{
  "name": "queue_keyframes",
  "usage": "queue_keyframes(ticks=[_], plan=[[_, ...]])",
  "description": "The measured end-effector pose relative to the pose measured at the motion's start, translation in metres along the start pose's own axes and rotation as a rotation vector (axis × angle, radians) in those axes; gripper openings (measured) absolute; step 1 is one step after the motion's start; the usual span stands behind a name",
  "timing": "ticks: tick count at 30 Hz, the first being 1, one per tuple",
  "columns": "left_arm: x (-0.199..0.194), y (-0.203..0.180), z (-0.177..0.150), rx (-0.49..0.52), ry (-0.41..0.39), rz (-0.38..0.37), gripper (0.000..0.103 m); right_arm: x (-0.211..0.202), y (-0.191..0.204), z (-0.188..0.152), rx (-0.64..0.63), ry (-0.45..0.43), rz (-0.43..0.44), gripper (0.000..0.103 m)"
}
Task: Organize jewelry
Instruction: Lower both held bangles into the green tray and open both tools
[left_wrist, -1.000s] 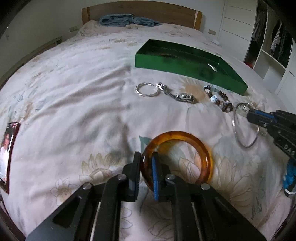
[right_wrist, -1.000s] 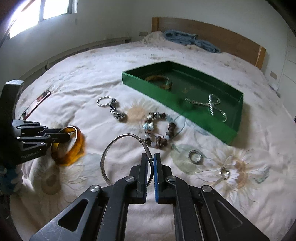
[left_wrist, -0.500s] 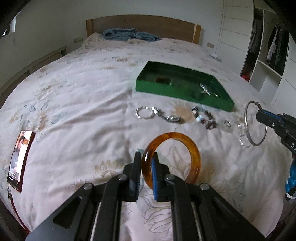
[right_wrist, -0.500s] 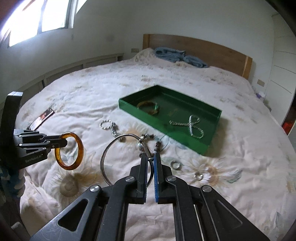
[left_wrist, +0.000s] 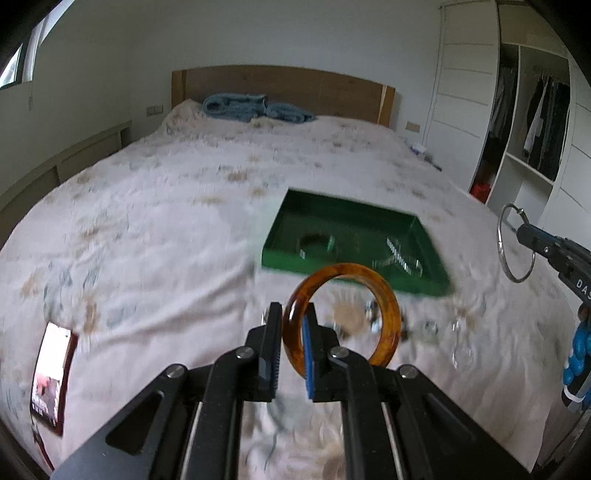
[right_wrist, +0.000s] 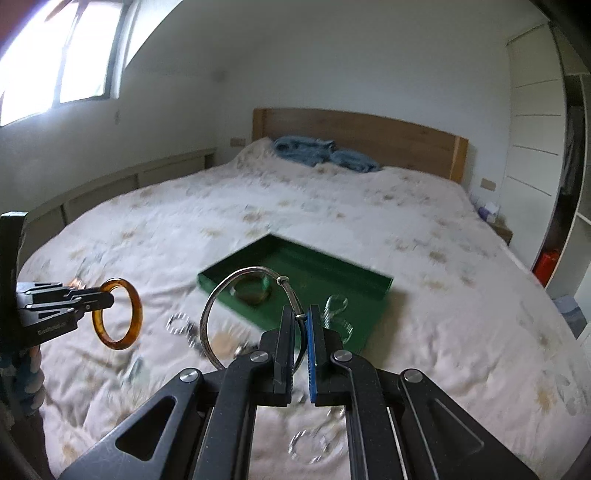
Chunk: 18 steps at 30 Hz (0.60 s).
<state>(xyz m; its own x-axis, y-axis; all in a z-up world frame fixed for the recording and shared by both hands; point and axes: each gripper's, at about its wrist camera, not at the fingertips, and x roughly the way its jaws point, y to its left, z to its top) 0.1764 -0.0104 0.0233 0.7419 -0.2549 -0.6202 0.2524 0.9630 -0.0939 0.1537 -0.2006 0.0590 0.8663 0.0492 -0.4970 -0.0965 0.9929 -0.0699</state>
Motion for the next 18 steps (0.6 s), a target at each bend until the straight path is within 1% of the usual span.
queue_keyframes(ticks=[5, 10, 14, 18], plan=[[0.015, -0.009, 0.042, 0.007, -0.045, 0.005, 0.009, 0.014, -0.018, 0.035, 0.023, -0.053, -0.027, 0.006], [0.038, -0.016, 0.071, 0.010, -0.056, 0.009, 0.009, 0.036, -0.029, 0.060, 0.033, -0.078, -0.040, 0.006], [0.059, -0.020, 0.088, 0.009, -0.053, 0.016, 0.009, 0.061, -0.037, 0.070, 0.045, -0.078, -0.047, 0.006], [0.084, -0.022, 0.101, 0.006, -0.041, 0.021, 0.009, 0.086, -0.044, 0.071, 0.066, -0.060, -0.049, 0.006]])
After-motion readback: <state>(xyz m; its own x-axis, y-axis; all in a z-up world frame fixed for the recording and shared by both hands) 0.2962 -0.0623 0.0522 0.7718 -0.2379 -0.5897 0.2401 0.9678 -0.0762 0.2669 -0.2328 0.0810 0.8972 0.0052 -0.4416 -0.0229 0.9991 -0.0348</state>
